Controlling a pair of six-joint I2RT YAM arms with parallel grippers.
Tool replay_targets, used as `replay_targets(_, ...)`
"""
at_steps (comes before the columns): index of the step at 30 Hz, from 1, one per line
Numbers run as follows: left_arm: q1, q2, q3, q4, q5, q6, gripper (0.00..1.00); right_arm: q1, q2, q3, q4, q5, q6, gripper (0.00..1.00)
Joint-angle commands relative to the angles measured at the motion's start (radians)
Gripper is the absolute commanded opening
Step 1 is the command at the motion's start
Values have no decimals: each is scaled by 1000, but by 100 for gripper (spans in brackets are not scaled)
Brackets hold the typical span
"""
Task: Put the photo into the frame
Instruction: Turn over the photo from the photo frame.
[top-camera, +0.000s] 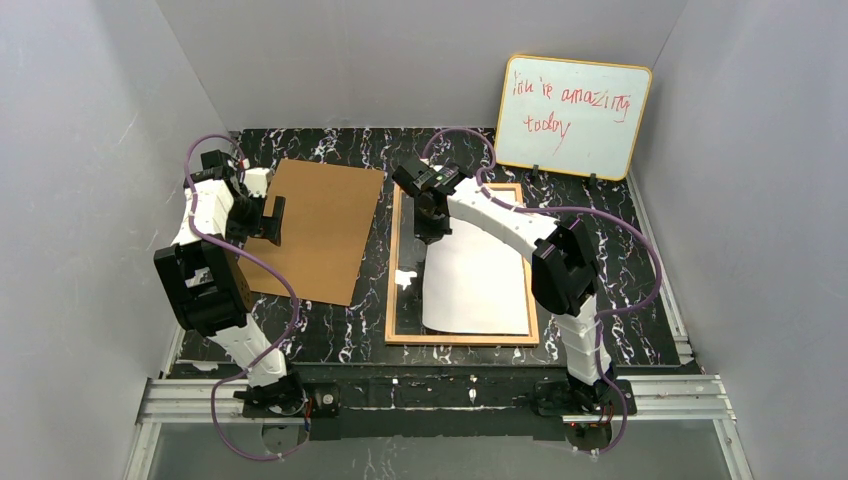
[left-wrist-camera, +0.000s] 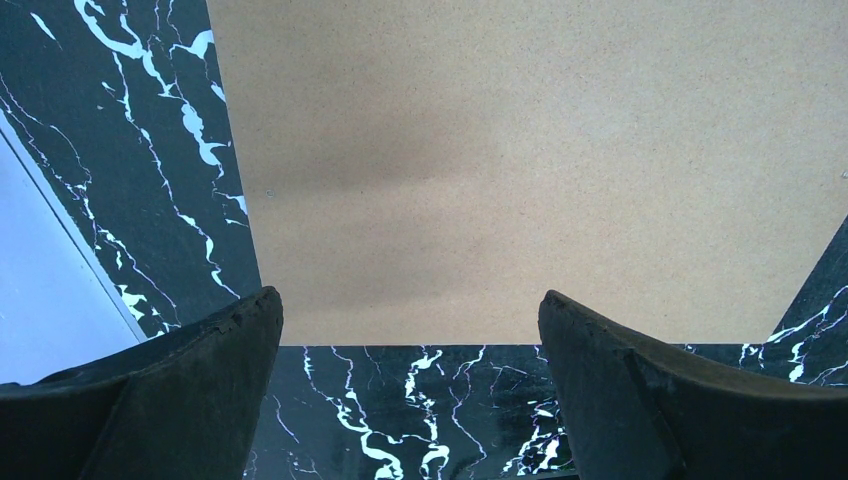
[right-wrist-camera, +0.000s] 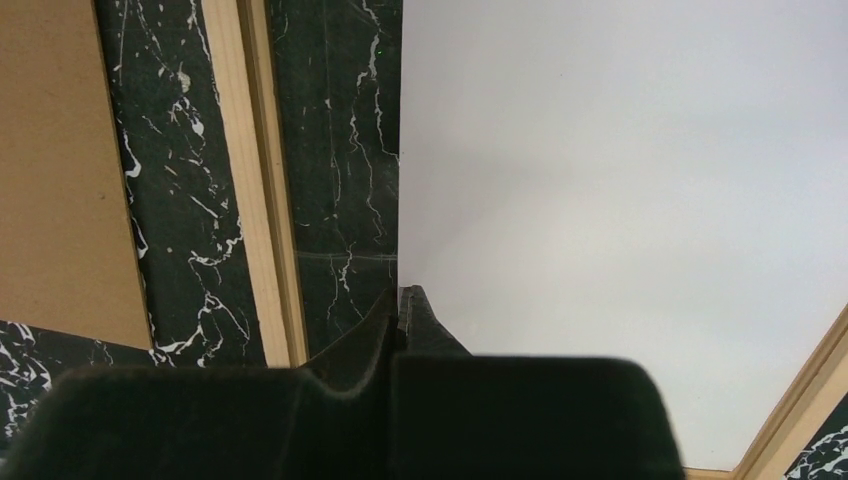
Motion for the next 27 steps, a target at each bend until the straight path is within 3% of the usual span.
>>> replay_targets(1,-4,-37,-11,-14,2,10,98,1,-20,4,-32,61,23,1)
replay_targets(7,-4,-40,-15,-16,4,11,98,1,-6,16,-30,46,7,1)
replay_targets(10,-3,-40,-16,-16,2,14,98,-1,17,27,-33,26,-14,12)
replay_targets(12,-4,-40,-14,-16,1,15,98,-4,26,38,-37,3,-19,29)
replay_targets(18,-4,-35,-14,-18,-2,17,98,-9,-3,29,30,-54,-32,96)
replay_targets(27,-3,-29,-9,-14,-12,15,98,-24,-43,17,87,-135,-28,99)
